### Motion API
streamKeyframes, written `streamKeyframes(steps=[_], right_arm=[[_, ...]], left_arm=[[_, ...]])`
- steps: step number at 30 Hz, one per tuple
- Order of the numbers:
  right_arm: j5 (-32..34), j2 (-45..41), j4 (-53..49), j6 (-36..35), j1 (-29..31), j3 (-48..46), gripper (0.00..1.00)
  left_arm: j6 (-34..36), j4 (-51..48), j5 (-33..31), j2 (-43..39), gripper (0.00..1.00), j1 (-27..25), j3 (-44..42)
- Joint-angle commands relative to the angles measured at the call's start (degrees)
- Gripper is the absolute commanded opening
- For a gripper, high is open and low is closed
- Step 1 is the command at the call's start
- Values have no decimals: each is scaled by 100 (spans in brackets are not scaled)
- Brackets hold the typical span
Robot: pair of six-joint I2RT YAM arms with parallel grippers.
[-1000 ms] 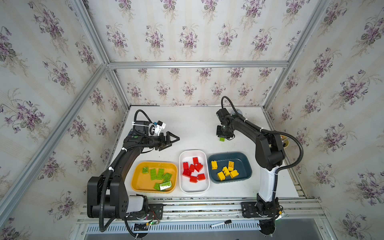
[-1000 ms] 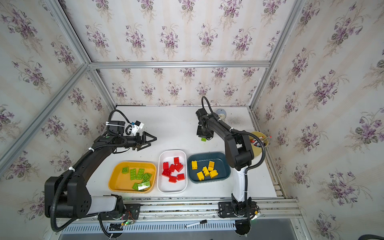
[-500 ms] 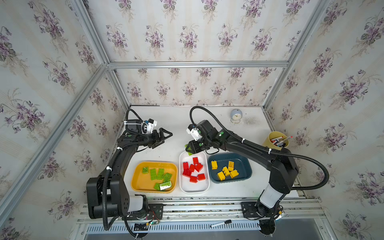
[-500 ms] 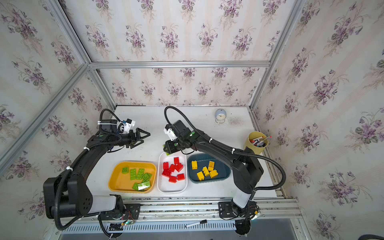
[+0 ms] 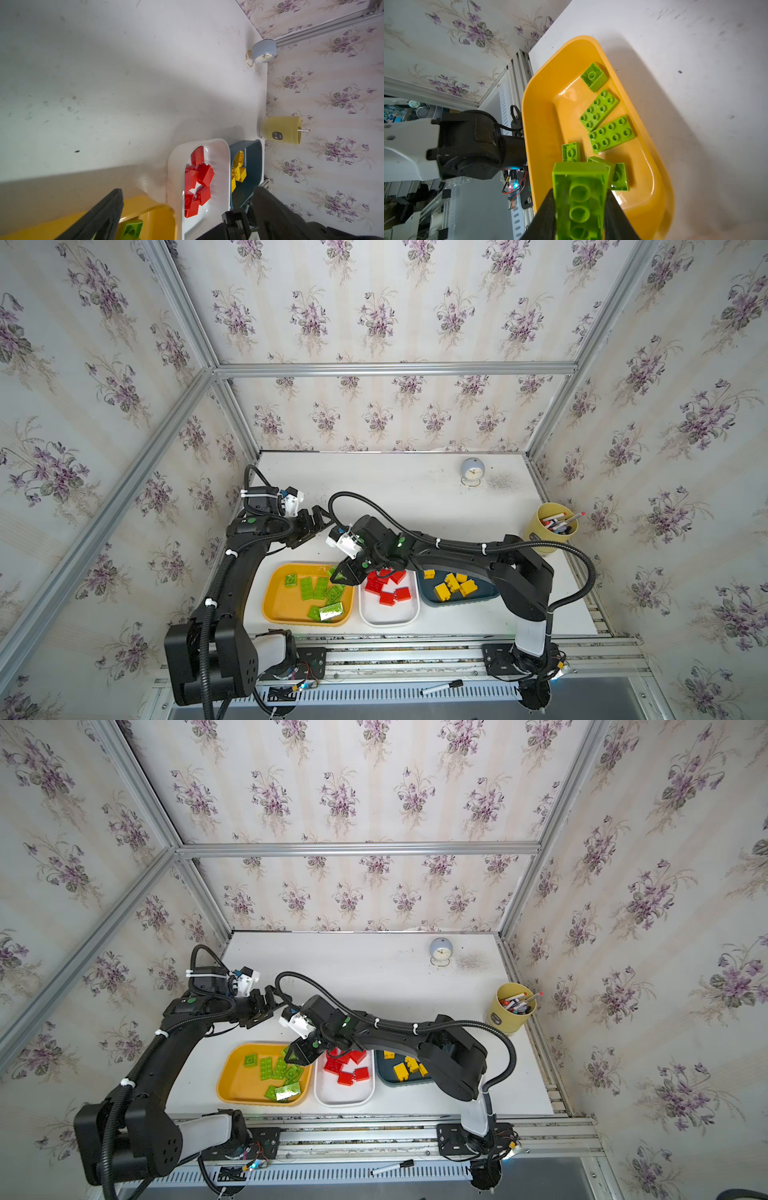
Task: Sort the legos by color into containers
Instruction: 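Carry the lime-green brick with the right gripper and release it into the yellow tray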
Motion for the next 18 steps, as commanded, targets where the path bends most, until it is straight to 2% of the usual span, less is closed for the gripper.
streamKeyframes(steps=[1,8,14,18], right_arm=[[-90,185,253,-275,98,114,29],[194,267,31,-432,91,308,60],[255,-492,-137,-489,-372,-26,66],[256,-1251,-302,-703,-895,-569,69]], left_arm=[[222,-242,-285,-219,99,117,-82],[351,-331,-260,-347,99,303,-252],[466,-349,-560,-313,99,348,-180],[553,-303,-1379,-244,99,431,-70]])
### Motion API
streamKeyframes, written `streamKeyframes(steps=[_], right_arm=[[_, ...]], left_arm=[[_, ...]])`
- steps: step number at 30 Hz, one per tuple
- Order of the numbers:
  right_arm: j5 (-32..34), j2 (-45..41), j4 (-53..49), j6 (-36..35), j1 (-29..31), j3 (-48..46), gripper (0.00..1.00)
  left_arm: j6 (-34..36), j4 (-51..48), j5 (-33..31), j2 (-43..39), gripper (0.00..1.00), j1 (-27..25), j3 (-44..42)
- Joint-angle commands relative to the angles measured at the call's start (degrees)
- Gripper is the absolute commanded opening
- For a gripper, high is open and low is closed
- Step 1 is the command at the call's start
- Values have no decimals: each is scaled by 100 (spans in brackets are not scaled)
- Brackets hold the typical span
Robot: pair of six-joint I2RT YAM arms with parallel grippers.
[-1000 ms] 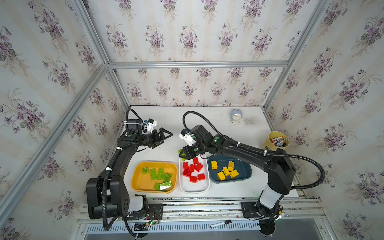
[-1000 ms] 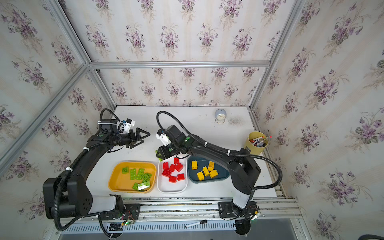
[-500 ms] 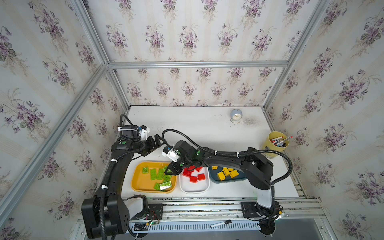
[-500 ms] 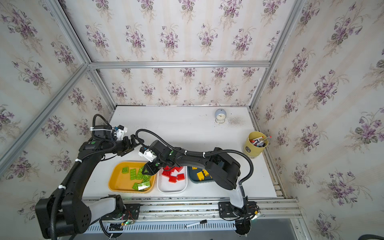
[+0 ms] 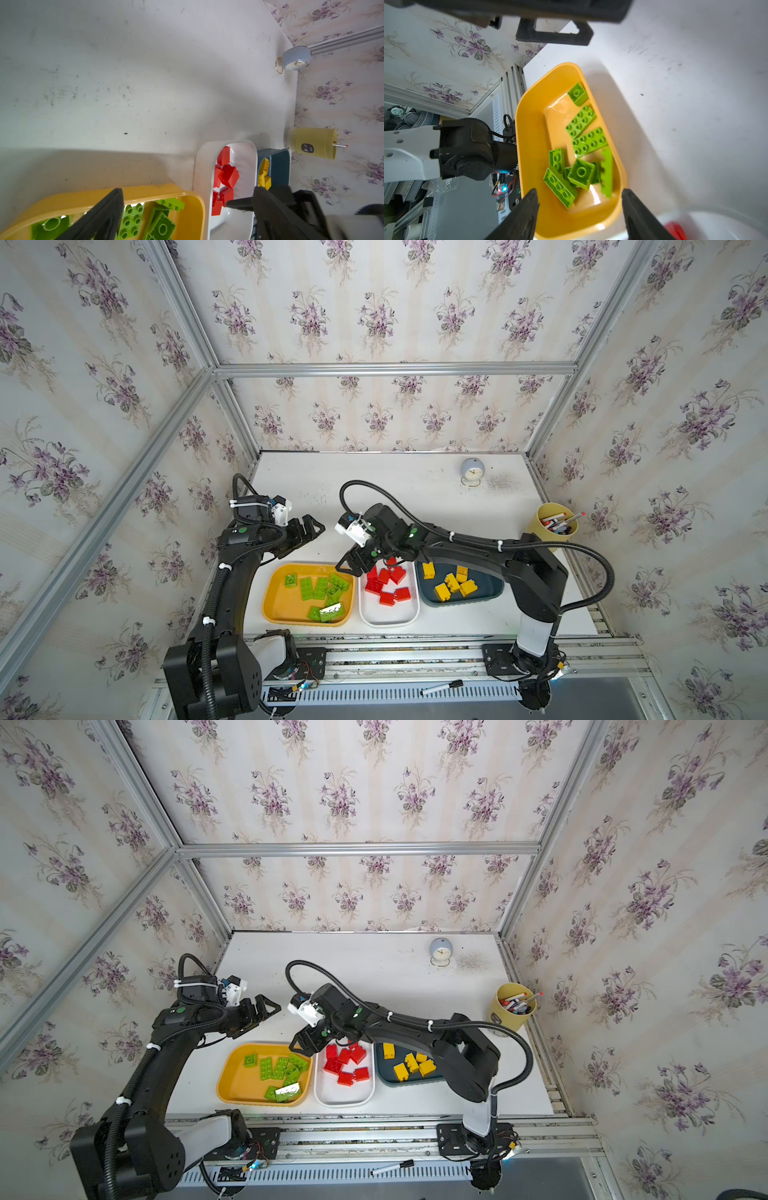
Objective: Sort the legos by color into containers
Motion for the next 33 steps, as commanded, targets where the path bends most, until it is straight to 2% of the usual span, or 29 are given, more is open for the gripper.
streamKeyframes(steps=[1,8,11,16,19,22,25,28,31,33], right_arm=[[28,-545,-187,-274,-429,-347,70],[190,-1960,-84,-644,-1994,-1655,78],[694,-2390,17,-1107,-2819,-2212,87],[1478,-2661,847,-1358,-3885,-3132,92],[2139,-2723,1730,-1242,-4300,-3636,100],[2366,-2624,2440,-1403,-4548,-3828,100],[2858,-2470,3038,-1501,-4620,-4005,100],[2388,-2360,2770,-1200,-5024,-3823,100],[2175,-2569,3152,-1036,-5269,-4201,100],[2272,-2724,3582,-1495,-5250,-4674,100]], left_arm=[[174,71,-804,30,99,62,91],[168,1203,-2042,-241,99,63,-418],[92,2129,-2597,-521,99,58,-974],[86,3571,-2960,-828,99,-46,-1700],[287,4616,-3358,-735,99,-359,-2186],[631,5567,-3768,-565,99,-664,-2530],[898,6595,-3816,-426,99,-811,-2856],[954,7485,-3673,-211,99,-848,-3144],[1079,8073,-3704,-1,99,-998,-3349],[1300,8665,-3872,181,100,-1180,-3549]])
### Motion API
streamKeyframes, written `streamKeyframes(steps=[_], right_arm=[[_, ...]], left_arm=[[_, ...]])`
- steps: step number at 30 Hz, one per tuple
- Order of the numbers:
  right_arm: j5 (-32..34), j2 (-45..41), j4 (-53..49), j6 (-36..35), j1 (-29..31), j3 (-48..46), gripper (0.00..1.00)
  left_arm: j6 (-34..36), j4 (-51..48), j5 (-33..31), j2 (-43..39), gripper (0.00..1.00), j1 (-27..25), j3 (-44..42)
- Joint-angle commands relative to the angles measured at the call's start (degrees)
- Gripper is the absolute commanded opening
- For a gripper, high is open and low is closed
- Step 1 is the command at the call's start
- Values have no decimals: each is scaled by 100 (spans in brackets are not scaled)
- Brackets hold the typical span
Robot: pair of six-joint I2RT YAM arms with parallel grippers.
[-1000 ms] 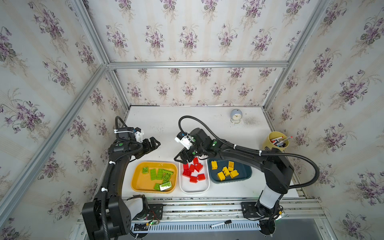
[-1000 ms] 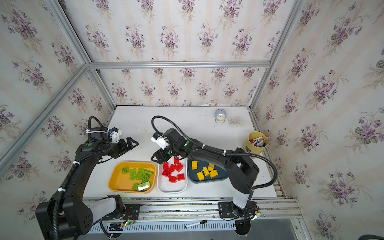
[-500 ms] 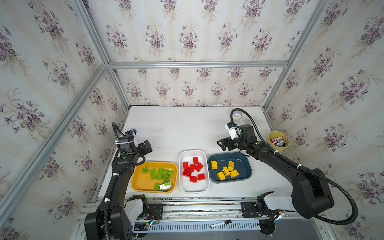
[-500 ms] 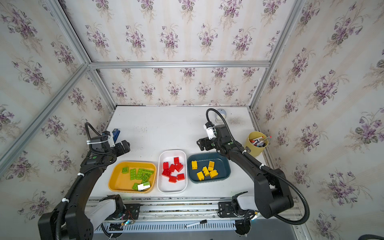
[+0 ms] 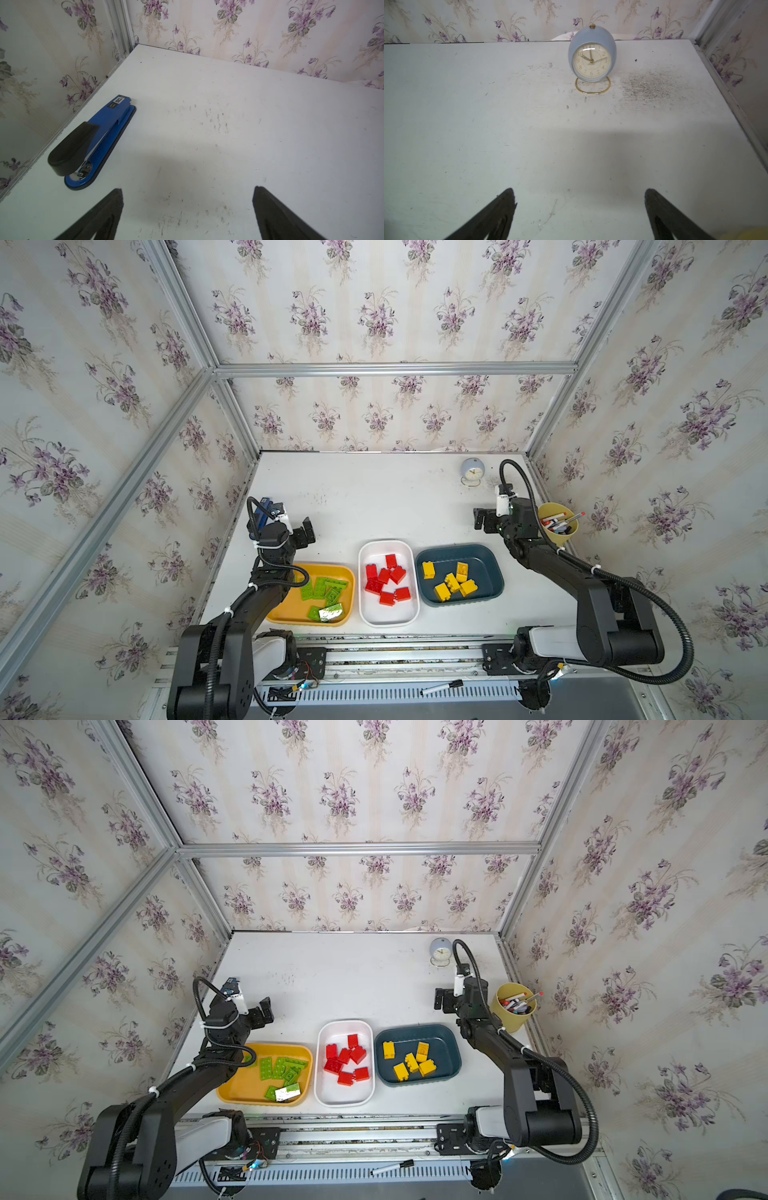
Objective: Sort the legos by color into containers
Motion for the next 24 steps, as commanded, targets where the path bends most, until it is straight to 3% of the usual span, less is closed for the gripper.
streamKeyframes(steps=[1,5,7,12,14,24], right_arm=[[138,-160,1136,-264,-25,-688,100],[233,238,2422,-361,-38,-970,100],[105,571,1921,-395,-47,-566,100],[200,1215,3388,-361,-47,-1012,100],[208,1115,3031,-354,-47,-946,100],[227,1136,3188,-373,-47,-981,100]], left_arm=[[472,1583,-180,267,99,-181,-208],[528,1653,-150,555,100,-227,-158],[517,1744,-178,622,99,-225,-185],[491,2248,-203,809,100,-229,-397],[496,2320,-215,822,99,-223,-416],[488,2286,-144,746,99,-204,-430]])
